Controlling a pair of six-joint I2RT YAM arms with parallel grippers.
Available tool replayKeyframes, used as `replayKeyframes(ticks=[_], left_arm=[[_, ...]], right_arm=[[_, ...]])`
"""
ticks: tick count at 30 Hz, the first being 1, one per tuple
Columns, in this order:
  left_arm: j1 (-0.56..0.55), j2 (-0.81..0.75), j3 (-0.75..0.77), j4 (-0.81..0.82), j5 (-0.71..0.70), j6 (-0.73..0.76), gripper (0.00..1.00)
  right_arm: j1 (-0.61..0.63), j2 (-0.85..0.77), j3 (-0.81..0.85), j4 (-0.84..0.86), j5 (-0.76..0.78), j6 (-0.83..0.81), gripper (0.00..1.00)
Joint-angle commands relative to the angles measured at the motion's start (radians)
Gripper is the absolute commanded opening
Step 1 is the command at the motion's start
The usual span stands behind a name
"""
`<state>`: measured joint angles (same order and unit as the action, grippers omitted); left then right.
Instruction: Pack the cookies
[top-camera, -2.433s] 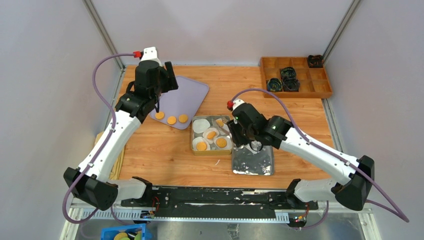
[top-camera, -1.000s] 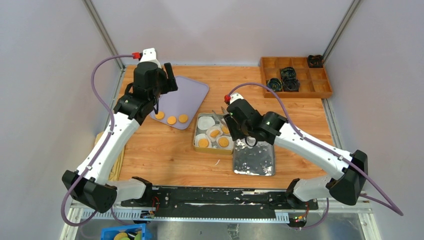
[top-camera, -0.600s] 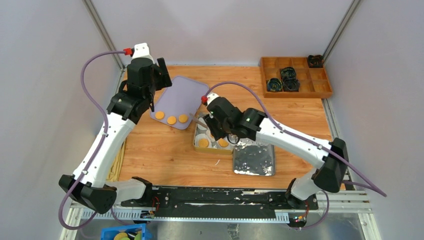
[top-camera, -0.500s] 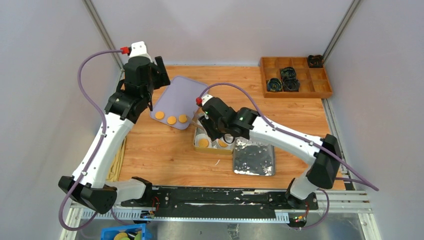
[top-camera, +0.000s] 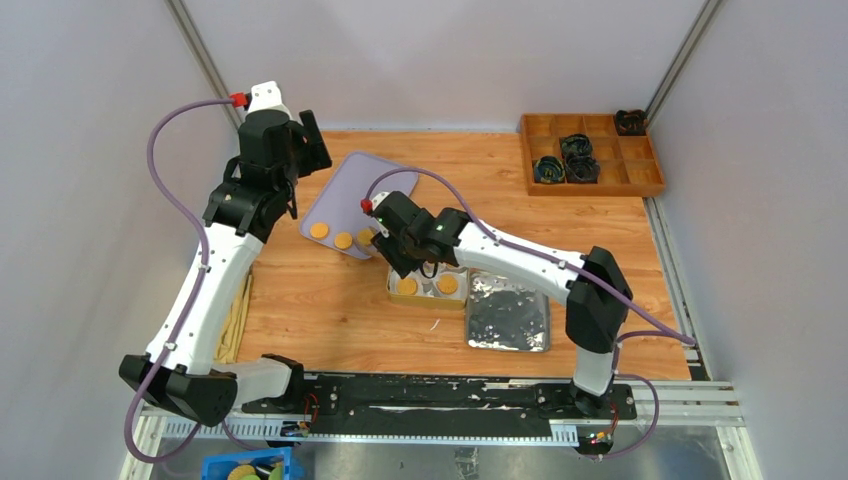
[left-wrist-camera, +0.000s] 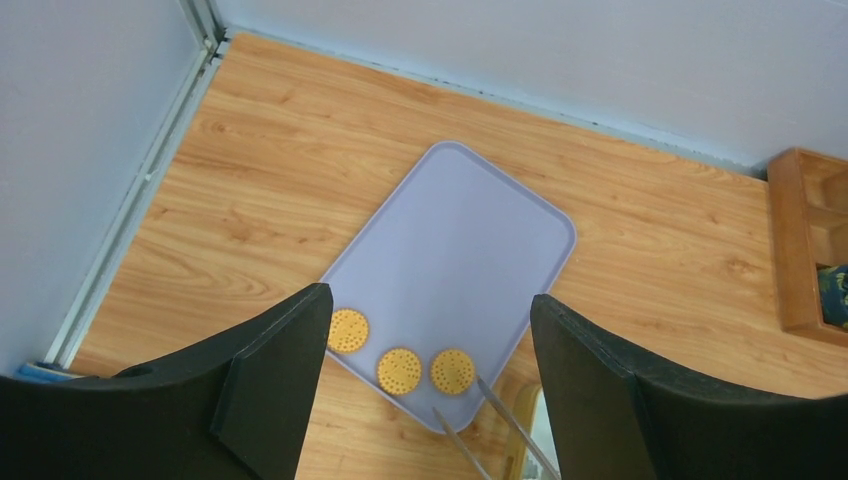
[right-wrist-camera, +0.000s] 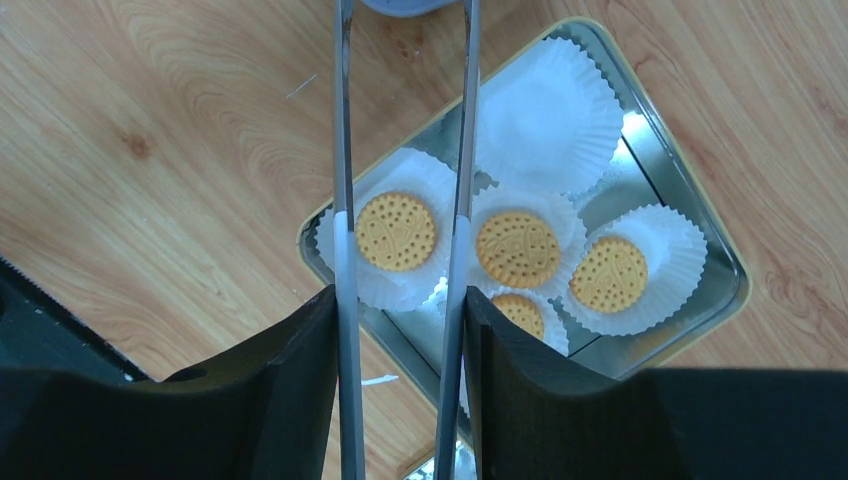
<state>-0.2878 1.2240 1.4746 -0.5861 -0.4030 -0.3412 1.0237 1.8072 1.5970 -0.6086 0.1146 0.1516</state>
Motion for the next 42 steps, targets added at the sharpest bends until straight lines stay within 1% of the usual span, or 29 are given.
replayKeyframes(ticks=[1,3,8,14,17,19,21,22,23,25,28,32,35,38,42], left_arm=[[0.014,-0.007,-0.015,0.01,0.027,0.003,0.78],[0.016,-0.012,-0.025,0.016,0.03,0.007,0.78],[0.022,-0.018,-0.042,0.025,0.037,0.011,0.79],[0.027,-0.027,-0.052,0.033,0.044,0.008,0.79],[0.029,-0.029,-0.057,0.034,0.041,0.008,0.79],[0.031,-0.03,-0.061,0.033,0.044,0.008,0.79],[0.032,-0.032,-0.066,0.037,0.05,0.008,0.79],[0.032,-0.031,-0.068,0.039,0.054,0.006,0.79],[0.032,-0.032,-0.068,0.04,0.055,0.005,0.79],[0.032,-0.032,-0.07,0.041,0.058,0.002,0.79],[0.032,-0.031,-0.068,0.042,0.063,-0.001,0.79],[0.032,-0.033,-0.067,0.047,0.071,-0.007,0.79],[0.032,-0.028,-0.061,0.044,0.072,-0.007,0.79],[0.032,-0.025,-0.059,0.044,0.075,-0.01,0.79],[0.032,-0.014,-0.06,0.049,0.091,-0.022,0.79]], right_arm=[[0.01,0.047,0.063,0.0,0.043,-0.045,0.49],[0.01,0.068,0.077,-0.002,0.078,-0.054,0.49],[0.005,0.127,0.116,-0.017,0.108,-0.072,0.5],[-0.004,0.187,0.159,-0.033,0.099,-0.069,0.5],[-0.02,0.198,0.152,-0.036,0.046,-0.046,0.5],[-0.026,0.202,0.146,-0.037,0.024,-0.033,0.48],[-0.027,0.199,0.144,-0.036,0.027,-0.028,0.44],[-0.027,0.193,0.147,-0.036,0.03,-0.027,0.41],[-0.027,0.188,0.149,-0.037,0.036,-0.027,0.35],[-0.026,0.169,0.158,-0.037,0.053,-0.03,0.25],[-0.027,0.135,0.18,-0.037,0.086,-0.036,0.16],[-0.026,0.075,0.199,-0.034,0.135,-0.05,0.14],[-0.027,0.006,0.184,-0.034,0.161,-0.052,0.13],[-0.027,-0.087,0.129,-0.035,0.185,-0.045,0.13],[-0.027,-0.226,0.011,-0.037,0.251,-0.033,0.14]])
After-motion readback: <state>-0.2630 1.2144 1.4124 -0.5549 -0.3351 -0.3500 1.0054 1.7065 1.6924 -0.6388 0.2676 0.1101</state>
